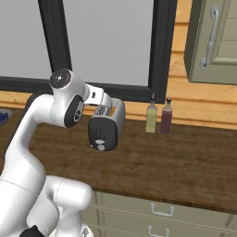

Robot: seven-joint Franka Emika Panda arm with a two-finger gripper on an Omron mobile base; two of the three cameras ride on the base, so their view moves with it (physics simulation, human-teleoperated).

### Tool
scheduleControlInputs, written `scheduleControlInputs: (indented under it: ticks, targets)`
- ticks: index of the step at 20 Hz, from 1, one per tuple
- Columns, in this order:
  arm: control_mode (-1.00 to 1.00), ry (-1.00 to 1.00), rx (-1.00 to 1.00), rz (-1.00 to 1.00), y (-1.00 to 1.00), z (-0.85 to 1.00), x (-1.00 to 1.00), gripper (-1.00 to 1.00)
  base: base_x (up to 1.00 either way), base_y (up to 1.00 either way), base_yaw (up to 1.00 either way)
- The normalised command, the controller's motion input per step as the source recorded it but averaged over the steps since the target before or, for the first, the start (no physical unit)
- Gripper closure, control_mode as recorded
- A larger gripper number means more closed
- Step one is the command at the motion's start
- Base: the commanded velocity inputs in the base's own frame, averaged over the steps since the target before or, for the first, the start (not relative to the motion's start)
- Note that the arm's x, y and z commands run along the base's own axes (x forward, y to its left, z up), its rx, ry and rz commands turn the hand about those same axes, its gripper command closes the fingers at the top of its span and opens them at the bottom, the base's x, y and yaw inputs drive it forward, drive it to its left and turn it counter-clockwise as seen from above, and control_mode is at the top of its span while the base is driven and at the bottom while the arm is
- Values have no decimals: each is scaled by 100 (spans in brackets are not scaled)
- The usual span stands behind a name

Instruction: Start the toaster. Once the lever pops up, take the bread to the plate on the dining counter.

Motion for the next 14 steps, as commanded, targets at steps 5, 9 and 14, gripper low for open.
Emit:
scheduleControlInputs:
  ticks: [5,9,14]
  targets:
    - [-100,0,0,0,0,0,0,-100,0,0,0]
    - [-100,0,0,0,0,0,0,-100,0,0,0]
    - [-100,0,0,0,0,0,0,-100,0,0,0]
